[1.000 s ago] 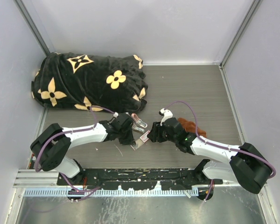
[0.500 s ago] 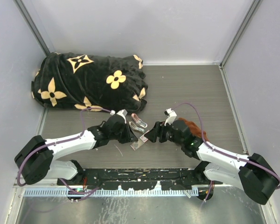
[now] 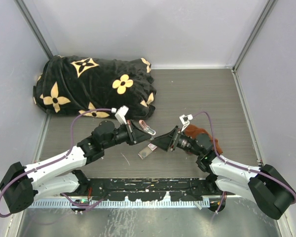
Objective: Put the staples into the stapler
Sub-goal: Pick up the staple from the staple box.
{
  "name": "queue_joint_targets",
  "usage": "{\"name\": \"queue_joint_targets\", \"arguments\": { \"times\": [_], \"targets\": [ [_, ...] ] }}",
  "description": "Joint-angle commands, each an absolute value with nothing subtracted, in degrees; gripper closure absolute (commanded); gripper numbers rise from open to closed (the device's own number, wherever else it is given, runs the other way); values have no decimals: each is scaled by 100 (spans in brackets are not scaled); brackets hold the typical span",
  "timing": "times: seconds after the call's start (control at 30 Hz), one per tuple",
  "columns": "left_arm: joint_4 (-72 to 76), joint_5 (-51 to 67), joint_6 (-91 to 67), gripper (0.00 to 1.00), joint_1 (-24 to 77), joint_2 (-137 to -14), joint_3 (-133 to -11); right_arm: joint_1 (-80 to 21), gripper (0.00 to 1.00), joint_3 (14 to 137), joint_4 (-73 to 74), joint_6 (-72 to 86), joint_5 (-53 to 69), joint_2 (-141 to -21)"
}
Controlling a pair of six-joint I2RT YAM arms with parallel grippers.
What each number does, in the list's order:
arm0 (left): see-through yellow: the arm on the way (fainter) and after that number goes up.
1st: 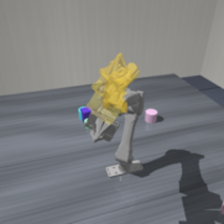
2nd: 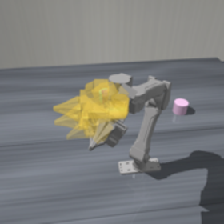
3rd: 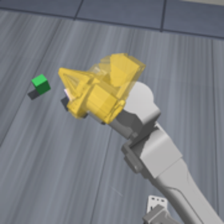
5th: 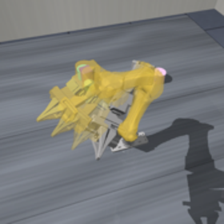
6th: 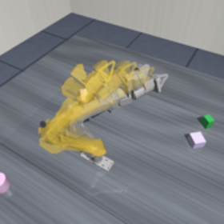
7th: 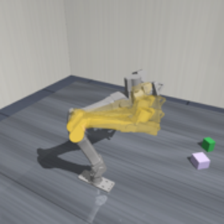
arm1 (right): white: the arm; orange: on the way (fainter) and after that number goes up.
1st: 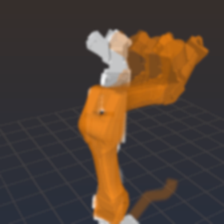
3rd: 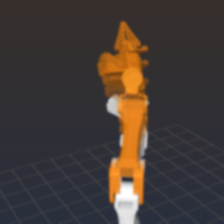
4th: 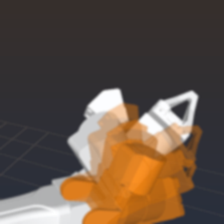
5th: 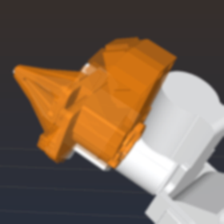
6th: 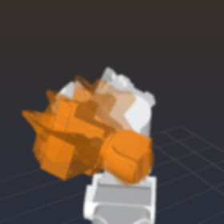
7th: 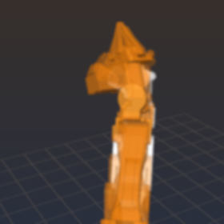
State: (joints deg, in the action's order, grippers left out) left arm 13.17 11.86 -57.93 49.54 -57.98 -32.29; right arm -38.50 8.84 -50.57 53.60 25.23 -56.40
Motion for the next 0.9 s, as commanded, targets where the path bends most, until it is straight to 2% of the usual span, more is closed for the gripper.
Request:
{"name": "queue_joint_targets", "arguments": {
  "times": [0.0,0.2,0.5,0.87],
  "targets": [
    [2436,1674,-5923,100,4966,-5658,-3172,-3850,19,1028,-6648,5815,3135,-5643],
    [2738,1760,-5926,100,4971,-5477,-3101,-3842,23,950,-6621,5883,3035,-5506],
    [3326,2181,-6082,100,4973,-5586,-3078,-3850,43,949,-7406,6231,3012,-5738],
    [3331,2189,-6118,100,4975,-5480,-3015,-3853,57,978,-8025,6460,2994,-5976]
  ]
}}
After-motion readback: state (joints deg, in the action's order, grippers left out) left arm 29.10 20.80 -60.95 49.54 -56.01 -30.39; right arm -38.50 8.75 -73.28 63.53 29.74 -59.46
